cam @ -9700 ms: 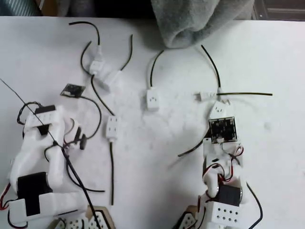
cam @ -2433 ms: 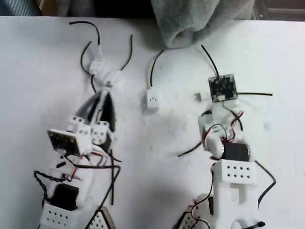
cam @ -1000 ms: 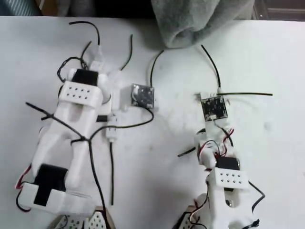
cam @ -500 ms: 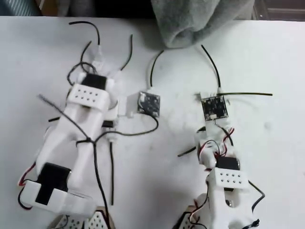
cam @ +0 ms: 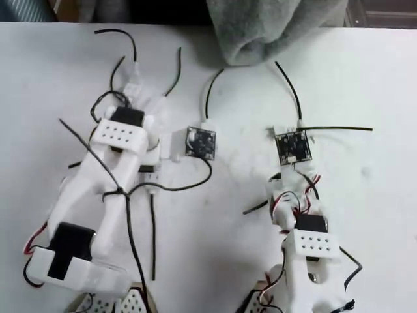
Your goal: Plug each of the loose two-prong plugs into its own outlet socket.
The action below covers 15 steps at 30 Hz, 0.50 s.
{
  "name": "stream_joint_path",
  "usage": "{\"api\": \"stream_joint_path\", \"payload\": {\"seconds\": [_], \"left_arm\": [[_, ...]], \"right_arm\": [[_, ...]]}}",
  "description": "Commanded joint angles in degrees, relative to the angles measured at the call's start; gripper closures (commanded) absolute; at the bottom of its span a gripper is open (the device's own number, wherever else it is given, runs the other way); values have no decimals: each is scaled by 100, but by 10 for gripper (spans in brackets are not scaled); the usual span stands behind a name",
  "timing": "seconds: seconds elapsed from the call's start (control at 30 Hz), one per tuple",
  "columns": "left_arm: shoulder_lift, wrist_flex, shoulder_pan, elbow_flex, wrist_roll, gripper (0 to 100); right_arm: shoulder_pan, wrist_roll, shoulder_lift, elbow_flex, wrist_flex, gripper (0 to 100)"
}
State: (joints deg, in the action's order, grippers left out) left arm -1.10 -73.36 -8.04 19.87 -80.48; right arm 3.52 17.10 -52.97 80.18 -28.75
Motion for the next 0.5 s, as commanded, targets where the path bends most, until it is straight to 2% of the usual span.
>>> {"api": "stream_joint_path", "payload": {"seconds": [0.0,0.47], "left_arm": [[-22,62,66,44,-1776,976],[-13,281,66,334,-2154,976]], "right_arm": [[13,62,-136,-18,110,978],[13,62,-136,-18,110,978]]}}
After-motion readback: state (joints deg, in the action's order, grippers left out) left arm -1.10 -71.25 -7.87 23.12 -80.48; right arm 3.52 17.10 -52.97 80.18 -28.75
